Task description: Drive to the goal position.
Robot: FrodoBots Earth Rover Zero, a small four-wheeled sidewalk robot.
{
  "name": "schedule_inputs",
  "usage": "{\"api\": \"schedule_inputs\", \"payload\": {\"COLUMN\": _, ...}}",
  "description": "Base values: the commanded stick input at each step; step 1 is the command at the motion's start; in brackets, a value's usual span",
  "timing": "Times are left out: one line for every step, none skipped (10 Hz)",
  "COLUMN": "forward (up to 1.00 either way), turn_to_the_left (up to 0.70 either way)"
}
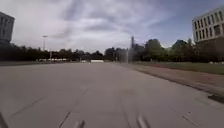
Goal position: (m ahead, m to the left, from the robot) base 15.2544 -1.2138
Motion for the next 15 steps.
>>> {"api": "schedule_inputs", "payload": {"forward": 1.00, "turn_to_the_left": 0.00}}
{"api": "schedule_inputs", "payload": {"forward": 1.00, "turn_to_the_left": 0.00}}
{"api": "schedule_inputs", "payload": {"forward": 1.00, "turn_to_the_left": 0.00}}
{"api": "schedule_inputs", "payload": {"forward": 1.00, "turn_to_the_left": 0.00}}
{"api": "schedule_inputs", "payload": {"forward": 1.00, "turn_to_the_left": 0.00}}
{"api": "schedule_inputs", "payload": {"forward": 1.00, "turn_to_the_left": 0.00}}
{"api": "schedule_inputs", "payload": {"forward": 1.00, "turn_to_the_left": 0.00}}
{"api": "schedule_inputs", "payload": {"forward": 1.00, "turn_to_the_left": 0.00}}
{"api": "schedule_inputs", "payload": {"forward": 1.00, "turn_to_the_left": 0.00}}
{"api": "schedule_inputs", "payload": {"forward": 1.00, "turn_to_the_left": 0.00}}
{"api": "schedule_inputs", "payload": {"forward": 1.00, "turn_to_the_left": 0.00}}
{"api": "schedule_inputs", "payload": {"forward": 1.00, "turn_to_the_left": 0.00}}
{"api": "schedule_inputs", "payload": {"forward": 1.00, "turn_to_the_left": 0.00}}
{"api": "schedule_inputs", "payload": {"forward": 1.00, "turn_to_the_left": 0.00}}
{"api": "schedule_inputs", "payload": {"forward": 1.00, "turn_to_the_left": 0.00}}
